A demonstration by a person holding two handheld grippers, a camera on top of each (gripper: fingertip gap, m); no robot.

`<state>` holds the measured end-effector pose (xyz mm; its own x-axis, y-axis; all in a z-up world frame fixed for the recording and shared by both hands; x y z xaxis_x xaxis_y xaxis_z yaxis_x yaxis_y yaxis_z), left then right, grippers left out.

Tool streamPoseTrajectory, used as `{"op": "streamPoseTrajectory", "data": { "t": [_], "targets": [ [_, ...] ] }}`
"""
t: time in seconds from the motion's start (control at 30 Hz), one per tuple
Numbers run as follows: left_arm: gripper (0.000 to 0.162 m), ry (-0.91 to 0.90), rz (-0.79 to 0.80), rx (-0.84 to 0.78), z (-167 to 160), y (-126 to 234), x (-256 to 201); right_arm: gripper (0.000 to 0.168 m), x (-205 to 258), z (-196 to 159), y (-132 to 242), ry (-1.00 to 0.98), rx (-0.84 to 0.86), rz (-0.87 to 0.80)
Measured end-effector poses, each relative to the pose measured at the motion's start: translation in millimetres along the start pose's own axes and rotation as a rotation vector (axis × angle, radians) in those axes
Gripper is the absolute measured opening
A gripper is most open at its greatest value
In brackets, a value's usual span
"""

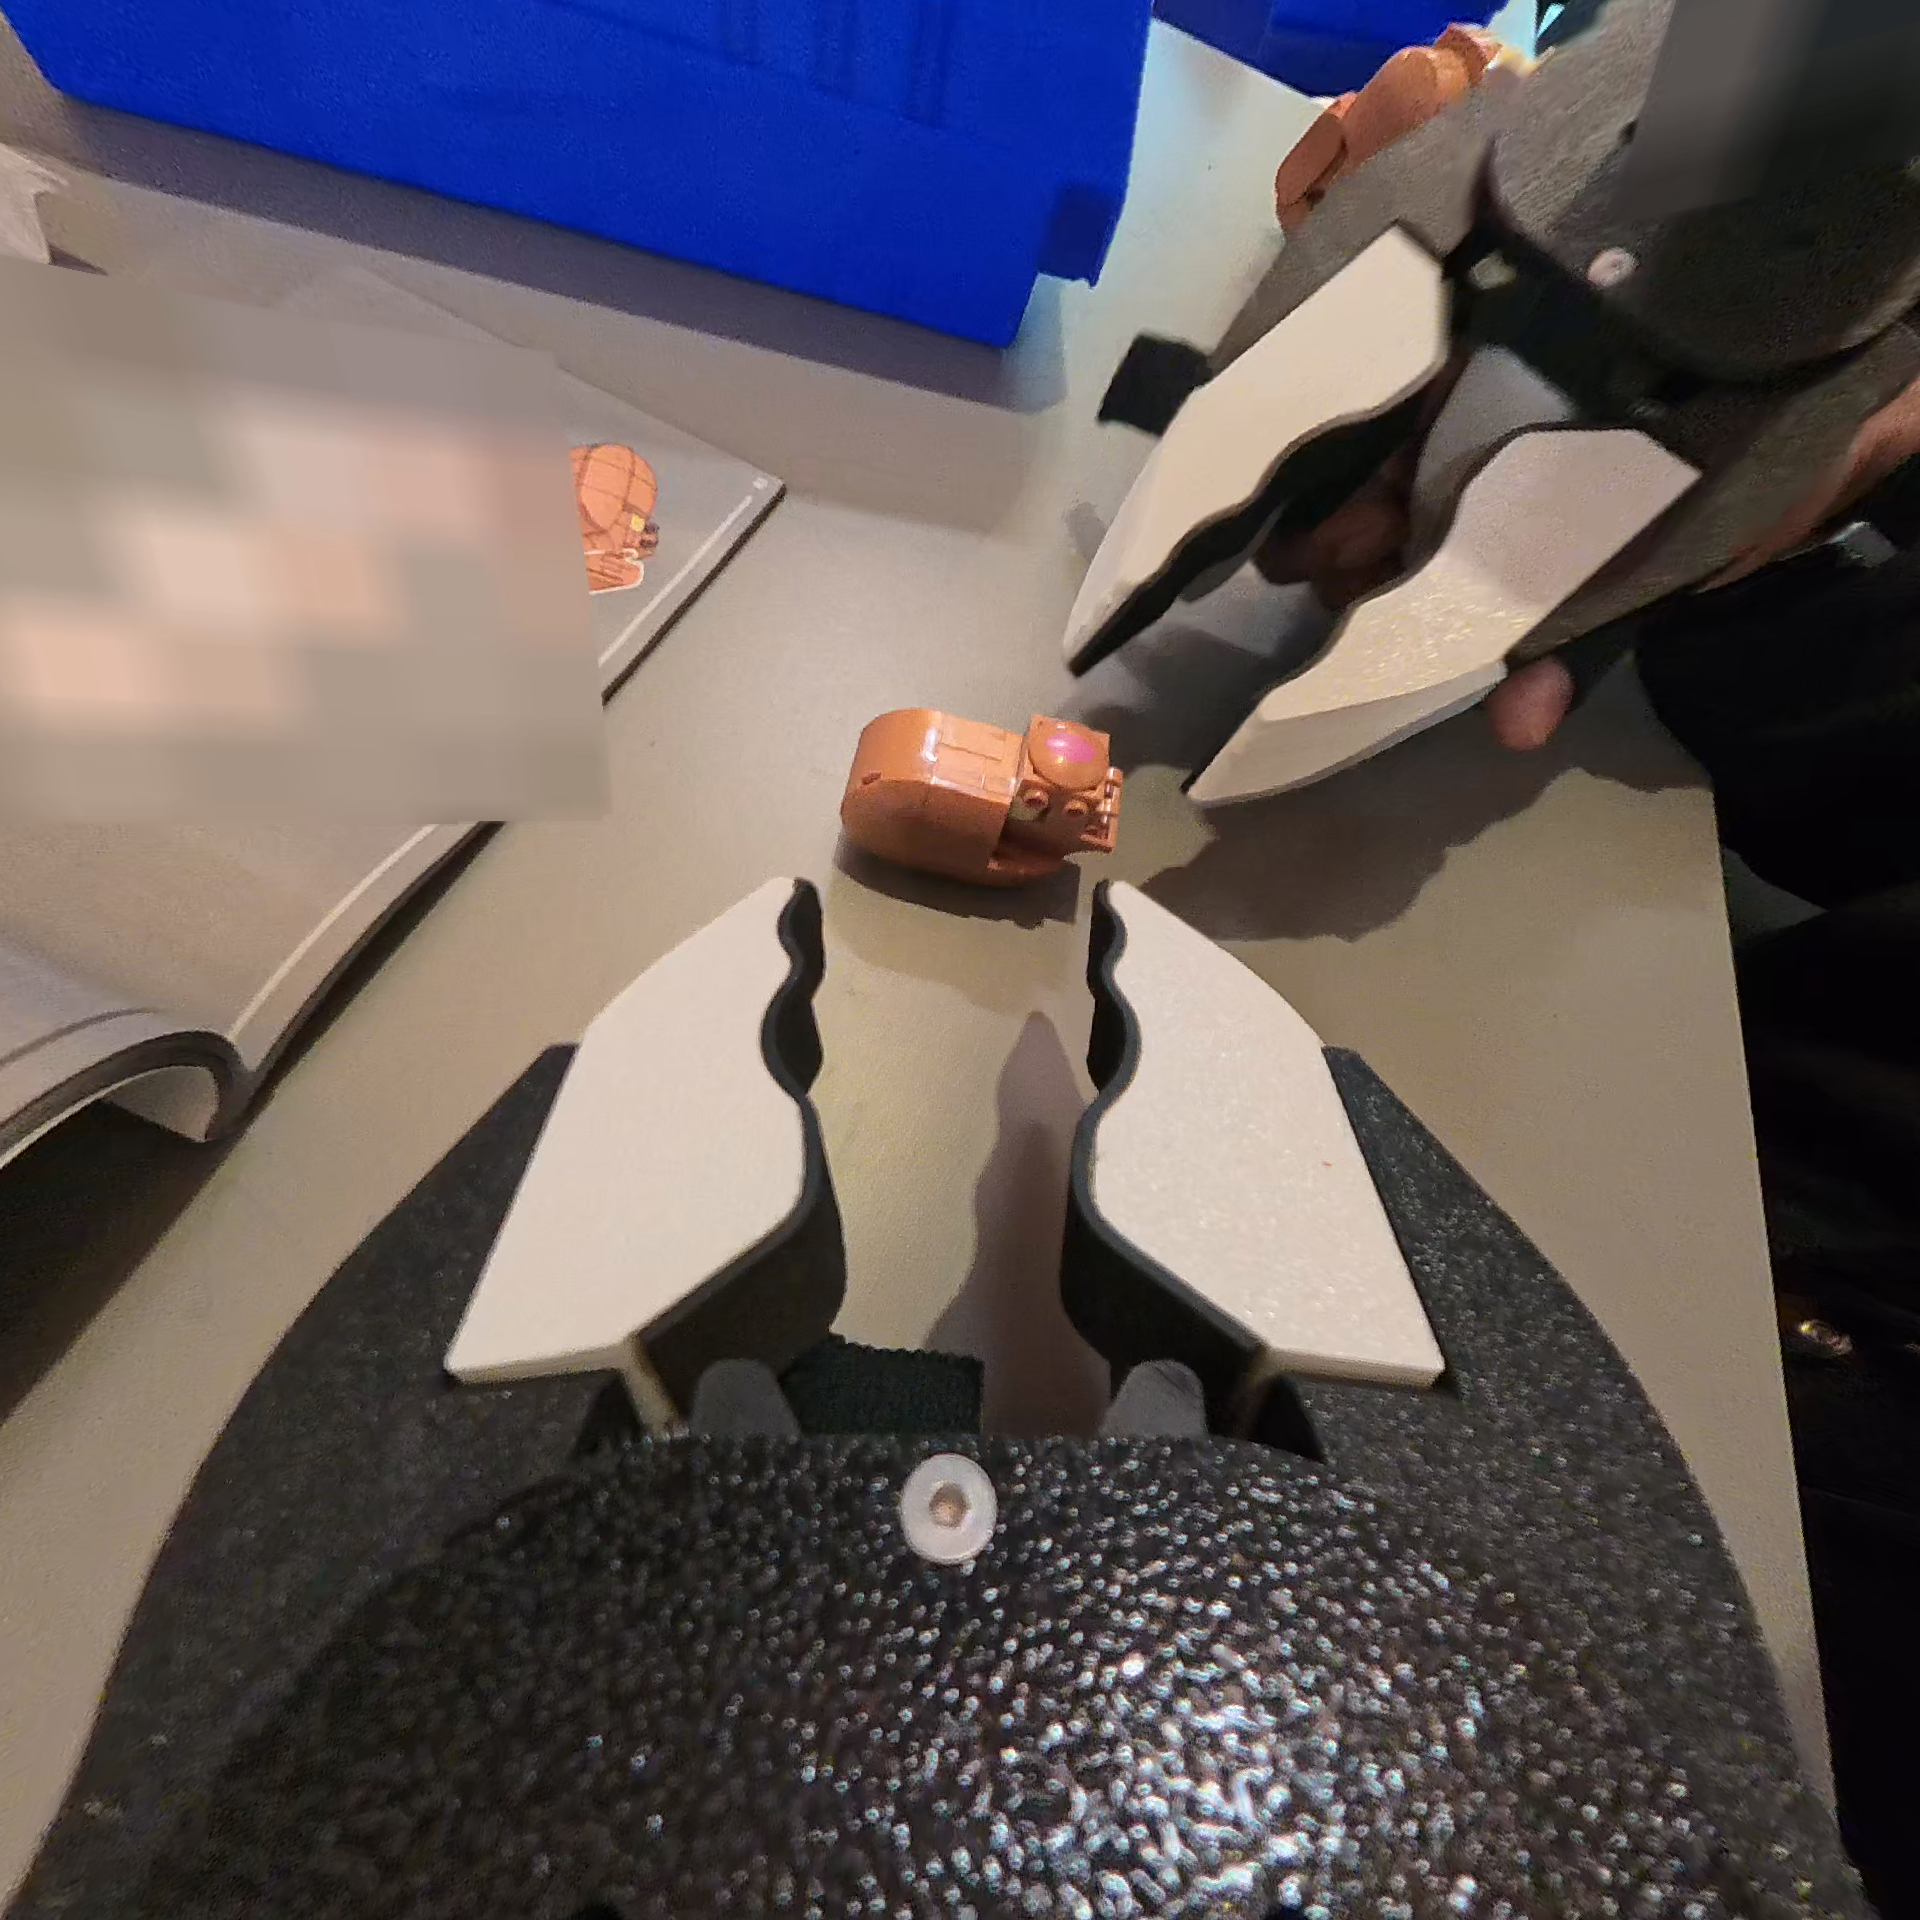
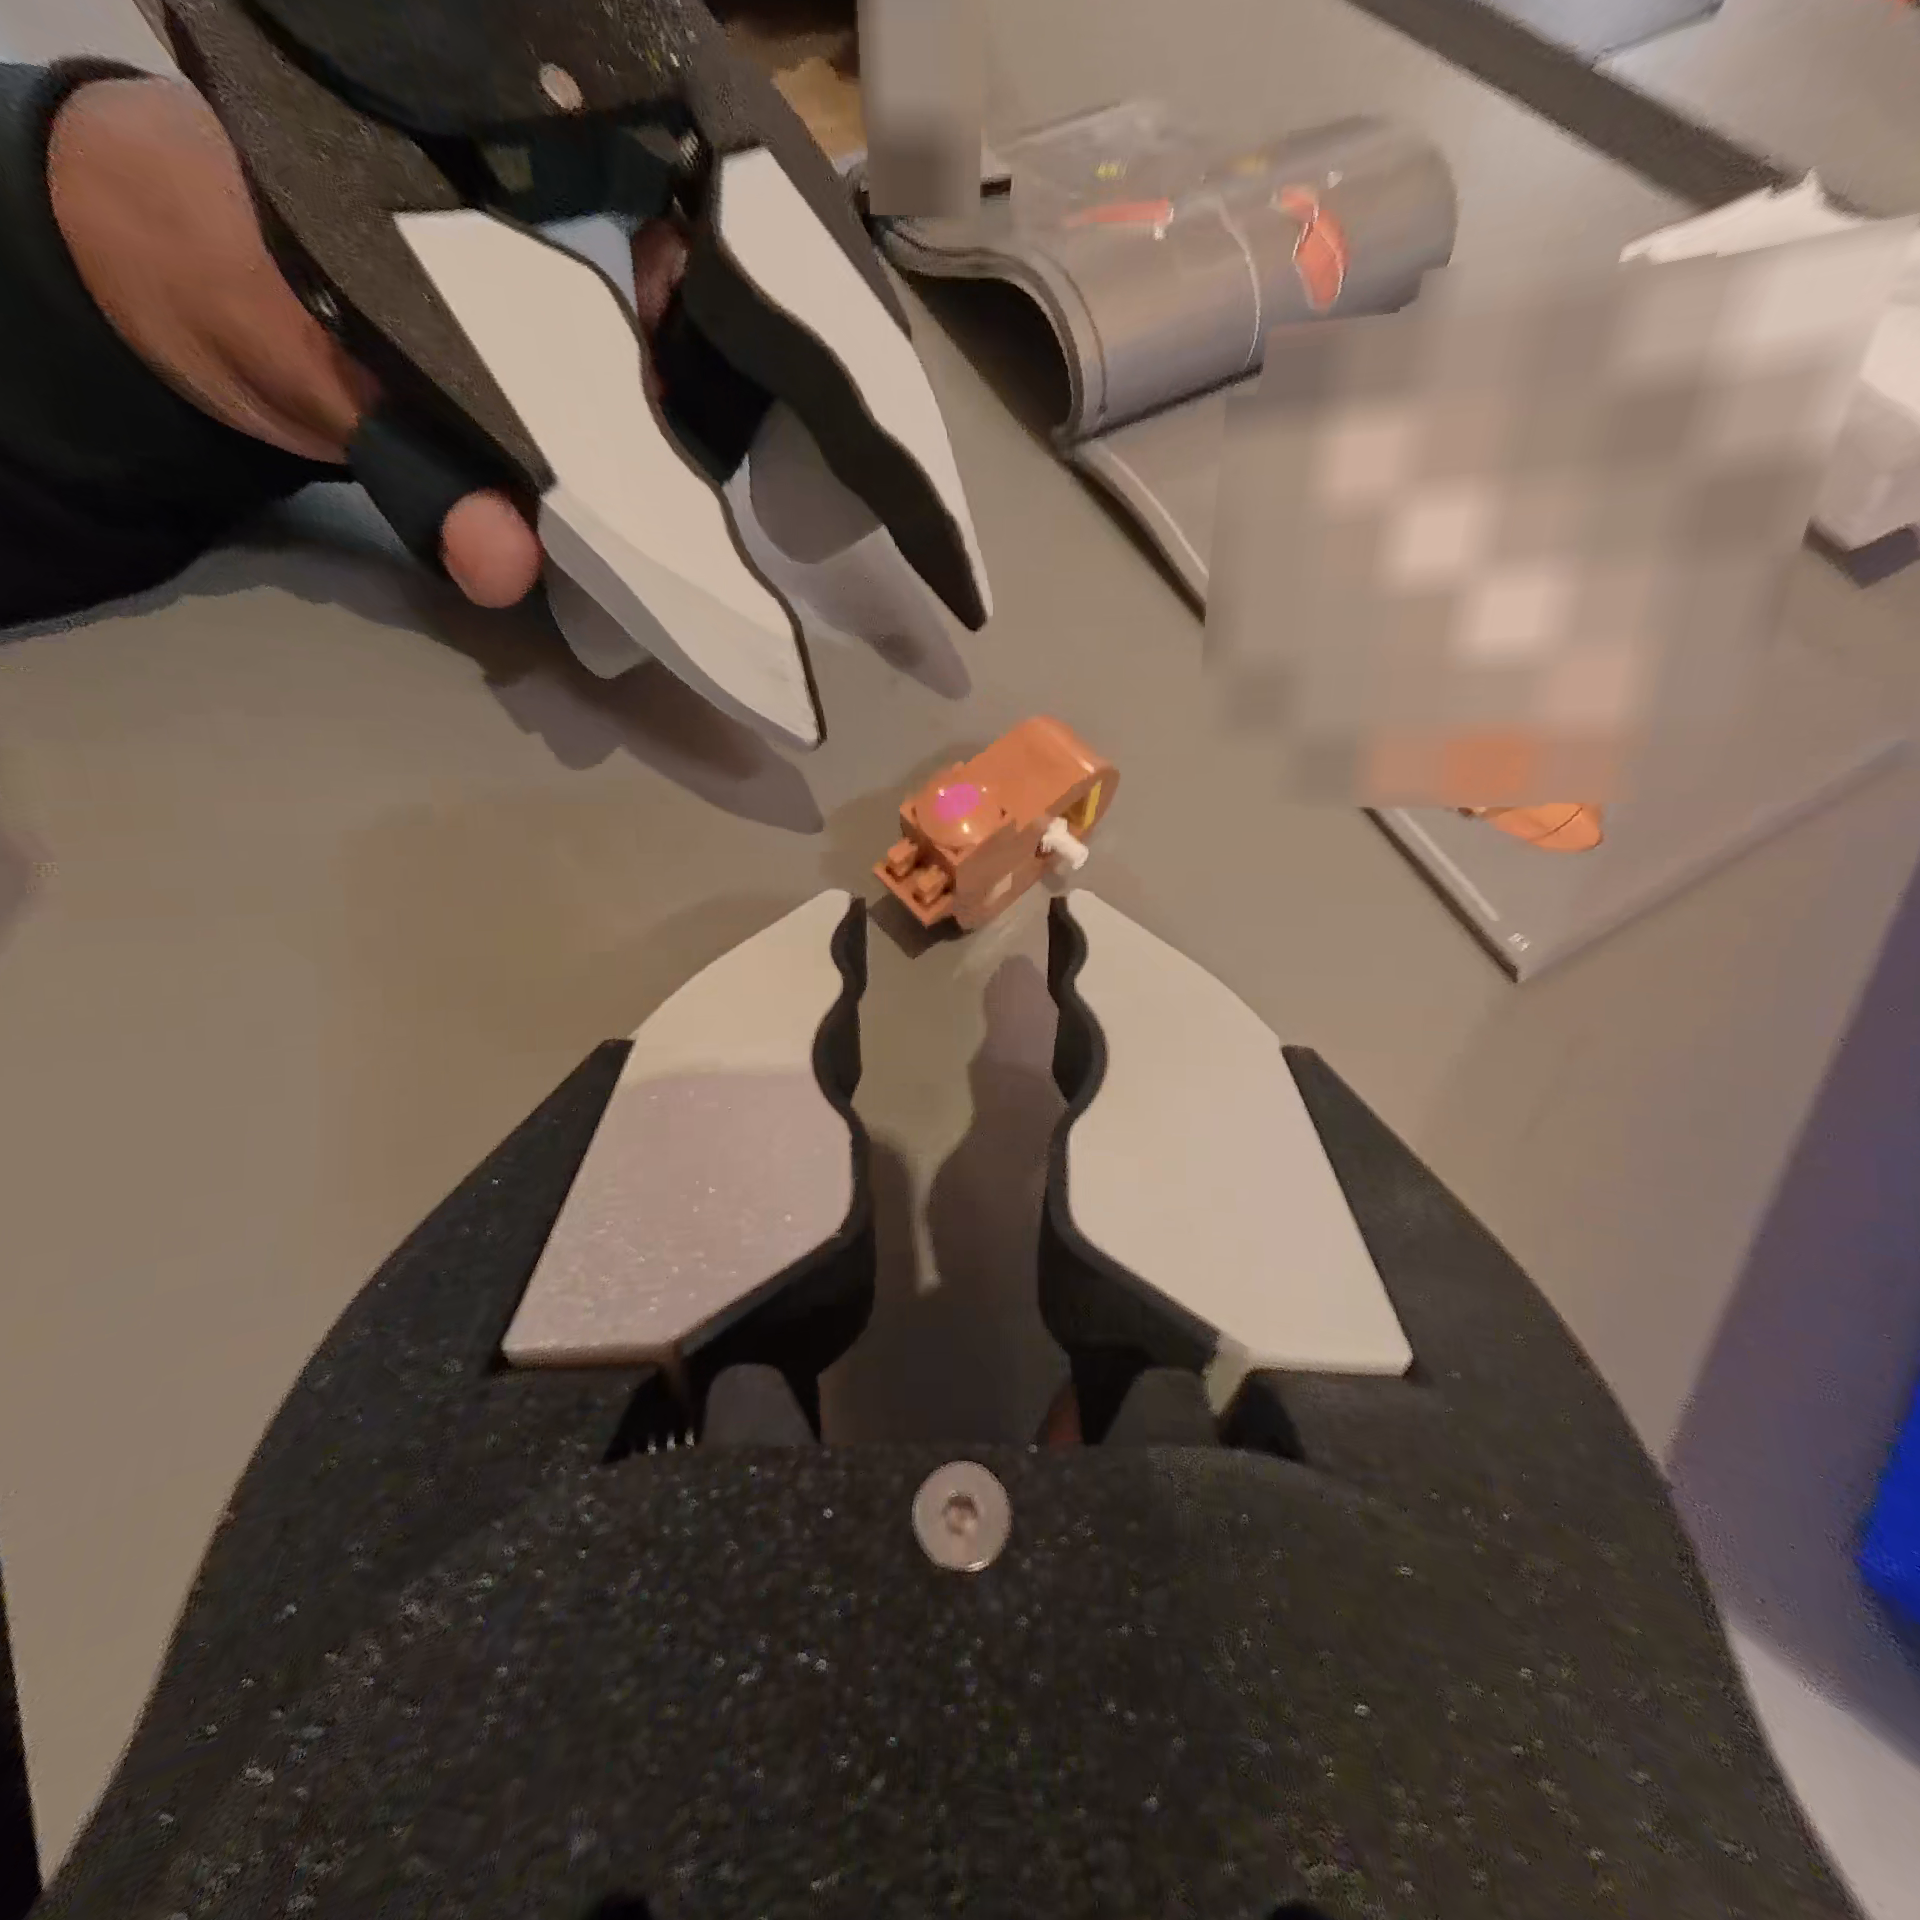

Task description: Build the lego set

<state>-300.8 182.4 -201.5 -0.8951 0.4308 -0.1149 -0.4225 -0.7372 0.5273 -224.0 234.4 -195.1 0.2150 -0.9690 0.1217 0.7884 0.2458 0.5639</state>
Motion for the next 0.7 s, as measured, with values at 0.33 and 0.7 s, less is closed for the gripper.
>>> {"op": "streamPoseTrajectory", "data": {
  "t": [0.33, 0.7],
  "targets": [
    [0.049, 0.004, 0.046, 0.044, -5, 2, 5, 0.035, 6, 11, -19, -0.133, 0.119, -0.188],
    [0.048, 0.022, 0.025, 0.041, -5, 2, 3, 0.022, -36, -2, -8, -0.663, -0.053, 0.023]
  ]
}}
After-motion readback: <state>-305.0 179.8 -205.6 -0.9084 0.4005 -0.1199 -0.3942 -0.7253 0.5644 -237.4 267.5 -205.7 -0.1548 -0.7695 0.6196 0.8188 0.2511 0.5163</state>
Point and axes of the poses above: each gripper's, where its closed fingertips meet, y back along the fingers, z out of its top, x = y × z across the jaws, the point moved 3 cm from there along y, back along the fingers, and after that the axes turned 8 degrees about -y, right-handed, at the moved point
